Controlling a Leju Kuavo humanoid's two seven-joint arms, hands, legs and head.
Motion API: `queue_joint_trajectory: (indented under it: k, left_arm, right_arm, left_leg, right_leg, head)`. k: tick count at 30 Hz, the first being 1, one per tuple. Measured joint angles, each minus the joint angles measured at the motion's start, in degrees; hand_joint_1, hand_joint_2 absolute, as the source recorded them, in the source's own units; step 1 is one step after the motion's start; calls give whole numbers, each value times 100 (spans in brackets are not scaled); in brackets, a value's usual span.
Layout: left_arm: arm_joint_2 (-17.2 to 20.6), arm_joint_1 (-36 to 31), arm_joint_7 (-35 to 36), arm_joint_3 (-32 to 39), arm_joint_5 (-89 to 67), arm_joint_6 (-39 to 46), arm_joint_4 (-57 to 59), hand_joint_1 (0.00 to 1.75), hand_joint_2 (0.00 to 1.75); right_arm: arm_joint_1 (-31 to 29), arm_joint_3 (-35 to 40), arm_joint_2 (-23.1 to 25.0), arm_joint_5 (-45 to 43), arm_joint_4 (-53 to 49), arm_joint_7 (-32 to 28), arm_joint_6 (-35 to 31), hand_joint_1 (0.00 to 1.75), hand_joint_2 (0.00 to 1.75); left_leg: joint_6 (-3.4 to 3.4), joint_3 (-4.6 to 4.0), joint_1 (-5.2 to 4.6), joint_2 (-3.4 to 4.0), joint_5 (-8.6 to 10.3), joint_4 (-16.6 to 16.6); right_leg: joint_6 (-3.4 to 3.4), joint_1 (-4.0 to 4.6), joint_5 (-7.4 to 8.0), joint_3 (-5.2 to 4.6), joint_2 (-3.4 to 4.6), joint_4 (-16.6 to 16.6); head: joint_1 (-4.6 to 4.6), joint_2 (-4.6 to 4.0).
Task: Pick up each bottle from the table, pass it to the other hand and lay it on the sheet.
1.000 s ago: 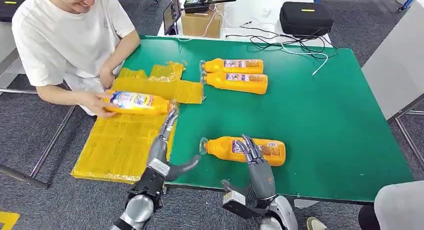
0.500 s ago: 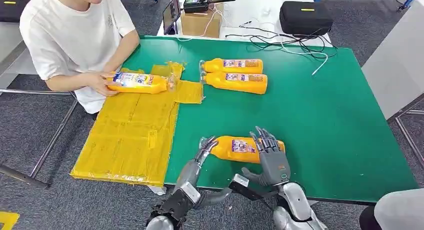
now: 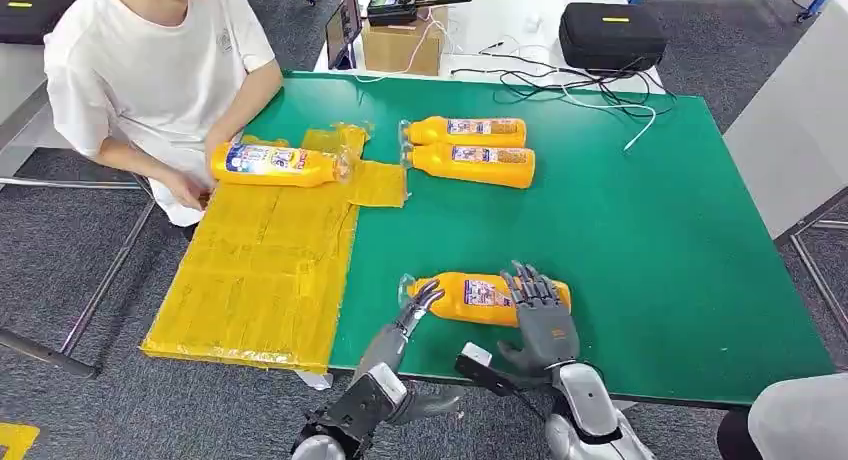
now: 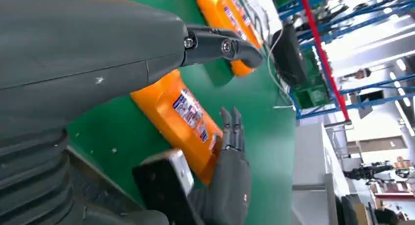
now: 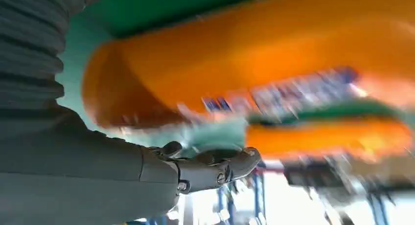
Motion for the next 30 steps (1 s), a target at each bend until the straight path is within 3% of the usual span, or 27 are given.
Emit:
queue_joint_trajectory:
  k: [8, 13, 15, 16, 19, 21, 22, 28, 30]
  left_arm:
    - [15, 76, 293, 83, -153, -271, -199, 0, 175]
    - [-13, 76, 322, 166, -210, -315, -199, 0, 175]
    - [-17, 74, 344, 173, -293, -298, -197, 0, 175]
    - [-28, 73, 357, 175, -293, -298, -197, 0, 175]
    - [-44, 53, 394, 195, -291, -317, -179, 0, 175]
    - [-48, 45, 438, 206, -278, -369, -171, 0, 175]
    - [-48, 42, 451, 212, -262, -387, -166, 0, 175]
    - [-81, 9, 396, 271, -107, -374, -131, 0, 175]
    - [-129, -1, 148, 302, 79, -229, -131, 0, 175]
  right_arm:
    - [-482, 61, -155, 247, 79, 981, 1464, 0, 175]
    - [-744, 147, -210, 103, 287, 1007, 1711, 0, 175]
    - [-814, 181, -230, 55, 356, 1004, 1752, 150, 175]
    - [-849, 190, -241, 31, 385, 1002, 1783, 169, 175]
    - [-997, 289, -282, -44, 509, 945, 1976, 150, 175]
    - [-1111, 369, -311, -115, 620, 917, 2084, 157, 175]
    - [-1164, 411, -328, -150, 671, 915, 2096, 175, 175]
    - [-1454, 595, -337, -610, 1001, 554, 2172, 175, 175]
    - [-1510, 594, -326, -1109, 1115, 83, 2227, 175, 175]
  left_leg:
    - [1, 20, 0, 7, 0, 0]
    - [3, 30, 0, 9, 2, 1]
    - [5, 32, -1, 11, 4, 1]
    - [7, 33, -1, 10, 5, 1]
    - [8, 34, -1, 15, 6, 1]
    - [10, 35, 0, 15, 9, 1]
    - [11, 35, -1, 15, 10, 1]
    - [12, 41, -1, 35, 11, 1]
    - [12, 42, 0, 37, 10, 1]
  right_leg:
    - [0, 0, 1, 9, 5, -2]
    - [-7, -1, 16, 18, 7, -3]
    - [-6, -1, 16, 20, 9, -3]
    - [-6, -1, 16, 21, 8, -3]
    - [-2, 0, 21, 21, 13, -3]
    - [-1, 0, 22, 21, 14, -3]
    - [0, 0, 23, 22, 14, -3]
    - [1, 0, 25, 23, 31, -3]
    - [2, 0, 25, 24, 34, -3]
  head:
    - [0, 0]
    - [2, 0]
    - [0, 0]
    - [2, 0]
    - [0, 0]
    - [2, 0]
    - [0, 0]
    - [2, 0]
    - [2, 0]
